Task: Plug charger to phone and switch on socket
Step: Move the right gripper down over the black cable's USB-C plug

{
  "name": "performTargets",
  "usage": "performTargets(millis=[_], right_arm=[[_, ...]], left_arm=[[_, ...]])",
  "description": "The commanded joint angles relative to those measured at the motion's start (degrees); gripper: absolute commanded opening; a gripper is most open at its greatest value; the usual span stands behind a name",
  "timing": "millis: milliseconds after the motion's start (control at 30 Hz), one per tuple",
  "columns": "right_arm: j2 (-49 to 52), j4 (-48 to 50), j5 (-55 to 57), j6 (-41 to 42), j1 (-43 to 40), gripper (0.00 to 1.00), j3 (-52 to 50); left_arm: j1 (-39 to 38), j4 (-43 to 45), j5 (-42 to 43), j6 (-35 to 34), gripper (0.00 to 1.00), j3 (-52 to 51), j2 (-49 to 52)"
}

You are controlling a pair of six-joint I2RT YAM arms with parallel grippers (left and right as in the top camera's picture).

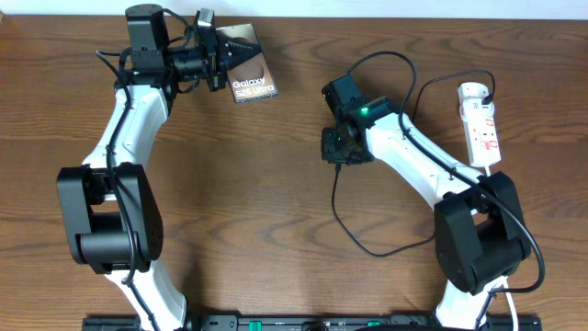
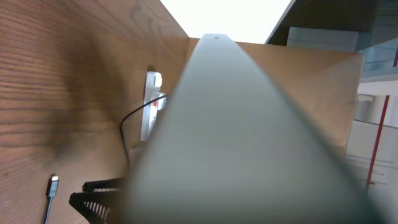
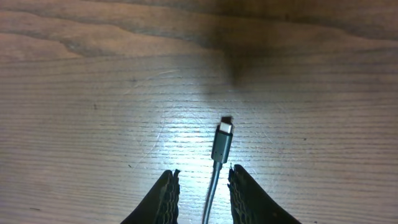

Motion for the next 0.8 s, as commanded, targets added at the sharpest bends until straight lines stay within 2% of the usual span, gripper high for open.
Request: performTargets(millis=[0,767], right_arm=[[1.99,-0.39,1.05,1.68,0.35,0.25,0.76],[2.27,-2.84,1.53,2.03,0.28,0.24,-0.04]], left_arm=[[0.22,0.61,1.77,0.98,0.07,0.09,-0.09],[-0.79,0.61,-5.11,0.79,0.07,0.09,-0.09]])
